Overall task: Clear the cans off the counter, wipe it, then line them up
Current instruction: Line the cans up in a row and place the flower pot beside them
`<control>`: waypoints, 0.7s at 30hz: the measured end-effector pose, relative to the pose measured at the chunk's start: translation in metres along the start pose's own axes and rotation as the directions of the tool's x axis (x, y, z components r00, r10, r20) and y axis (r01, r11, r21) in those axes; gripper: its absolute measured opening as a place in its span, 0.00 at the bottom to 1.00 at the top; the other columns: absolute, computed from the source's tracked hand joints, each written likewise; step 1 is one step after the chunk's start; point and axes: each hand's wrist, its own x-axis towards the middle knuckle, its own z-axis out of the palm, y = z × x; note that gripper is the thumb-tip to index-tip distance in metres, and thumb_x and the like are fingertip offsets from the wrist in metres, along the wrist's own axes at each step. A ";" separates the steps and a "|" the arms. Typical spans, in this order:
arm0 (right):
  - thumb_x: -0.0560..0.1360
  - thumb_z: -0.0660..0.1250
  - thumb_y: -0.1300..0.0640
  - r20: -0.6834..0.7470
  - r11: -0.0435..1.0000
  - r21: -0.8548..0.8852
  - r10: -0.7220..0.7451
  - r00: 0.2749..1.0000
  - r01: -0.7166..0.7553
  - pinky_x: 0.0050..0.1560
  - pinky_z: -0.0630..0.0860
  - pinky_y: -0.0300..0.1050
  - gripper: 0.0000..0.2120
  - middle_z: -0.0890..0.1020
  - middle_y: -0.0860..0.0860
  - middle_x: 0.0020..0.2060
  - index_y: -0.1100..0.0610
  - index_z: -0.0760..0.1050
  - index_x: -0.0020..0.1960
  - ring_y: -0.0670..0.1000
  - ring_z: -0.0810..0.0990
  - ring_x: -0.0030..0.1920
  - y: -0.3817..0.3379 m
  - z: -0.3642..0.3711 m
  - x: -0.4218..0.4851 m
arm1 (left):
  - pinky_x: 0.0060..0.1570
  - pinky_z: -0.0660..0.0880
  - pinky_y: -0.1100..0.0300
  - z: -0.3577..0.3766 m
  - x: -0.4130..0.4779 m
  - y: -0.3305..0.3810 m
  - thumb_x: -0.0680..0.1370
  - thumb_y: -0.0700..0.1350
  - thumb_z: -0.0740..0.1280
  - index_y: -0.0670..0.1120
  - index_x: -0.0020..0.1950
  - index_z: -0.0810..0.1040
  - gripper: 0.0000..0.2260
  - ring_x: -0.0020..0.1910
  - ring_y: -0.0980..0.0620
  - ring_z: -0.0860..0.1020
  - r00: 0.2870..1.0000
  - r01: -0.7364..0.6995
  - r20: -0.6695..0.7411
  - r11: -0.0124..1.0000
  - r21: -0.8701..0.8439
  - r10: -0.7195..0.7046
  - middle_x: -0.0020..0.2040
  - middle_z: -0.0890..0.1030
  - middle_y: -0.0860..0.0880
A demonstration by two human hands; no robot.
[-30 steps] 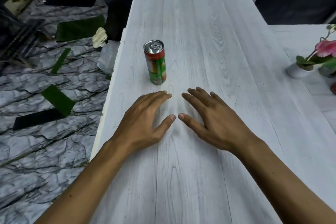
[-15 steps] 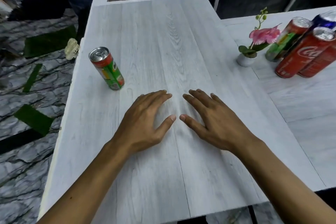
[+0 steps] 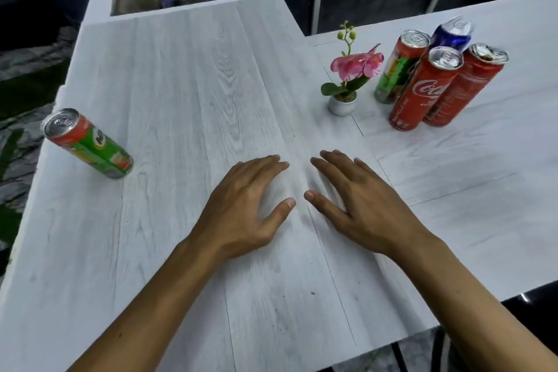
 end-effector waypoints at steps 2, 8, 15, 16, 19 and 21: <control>0.82 0.52 0.33 -0.017 1.000 0.007 0.017 1.000 -0.017 0.81 0.52 0.46 0.34 0.61 0.49 0.81 0.49 0.59 0.82 0.47 0.55 0.81 0.016 -0.006 -0.005 | 0.75 0.53 0.62 0.008 0.011 0.011 0.80 0.64 0.63 0.58 0.79 0.66 0.29 0.78 0.59 0.62 1.000 -0.016 0.008 1.000 0.000 0.016 0.79 0.66 0.58; 0.82 0.55 0.35 -0.054 0.997 0.039 0.069 0.996 -0.067 0.80 0.55 0.45 0.33 0.63 0.48 0.80 0.51 0.61 0.81 0.47 0.57 0.80 0.058 -0.024 -0.016 | 0.75 0.56 0.63 0.033 0.041 0.043 0.79 0.64 0.64 0.58 0.79 0.65 0.29 0.77 0.61 0.61 0.999 -0.035 0.004 0.999 -0.008 0.035 0.80 0.65 0.59; 0.79 0.56 0.33 -0.150 0.975 0.121 0.204 0.967 -0.187 0.71 0.68 0.47 0.33 0.70 0.46 0.76 0.50 0.67 0.78 0.47 0.67 0.76 0.110 -0.048 -0.033 | 0.67 0.54 0.74 0.067 0.081 0.088 0.79 0.66 0.64 0.57 0.79 0.66 0.30 0.76 0.62 0.62 0.999 -0.025 -0.031 0.998 -0.049 0.023 0.79 0.66 0.60; 0.79 0.57 0.33 -0.174 0.968 0.138 0.234 0.957 -0.212 0.67 0.72 0.49 0.32 0.72 0.46 0.75 0.50 0.68 0.77 0.49 0.70 0.73 0.119 -0.052 -0.035 | 0.66 0.54 0.74 0.071 0.089 0.096 0.78 0.67 0.64 0.57 0.79 0.66 0.31 0.76 0.62 0.63 0.999 -0.013 -0.045 0.997 -0.071 0.010 0.78 0.67 0.60; 0.80 0.59 0.33 -0.261 0.939 0.200 0.327 0.908 -0.280 0.60 0.75 0.49 0.30 0.77 0.48 0.70 0.51 0.72 0.74 0.53 0.79 0.63 0.143 -0.064 -0.040 | 0.65 0.58 0.72 0.082 0.111 0.117 0.78 0.66 0.65 0.56 0.77 0.69 0.30 0.75 0.60 0.66 0.994 0.026 -0.102 0.990 -0.141 -0.040 0.77 0.70 0.58; 0.79 0.61 0.34 -0.327 0.922 0.237 0.373 0.868 -0.307 0.60 0.74 0.46 0.30 0.79 0.50 0.68 0.53 0.73 0.73 0.53 0.80 0.63 0.162 -0.073 -0.042 | 0.63 0.60 0.73 0.089 0.126 0.133 0.78 0.66 0.66 0.56 0.77 0.69 0.30 0.74 0.59 0.69 0.987 0.056 -0.136 0.980 -0.193 -0.084 0.76 0.71 0.57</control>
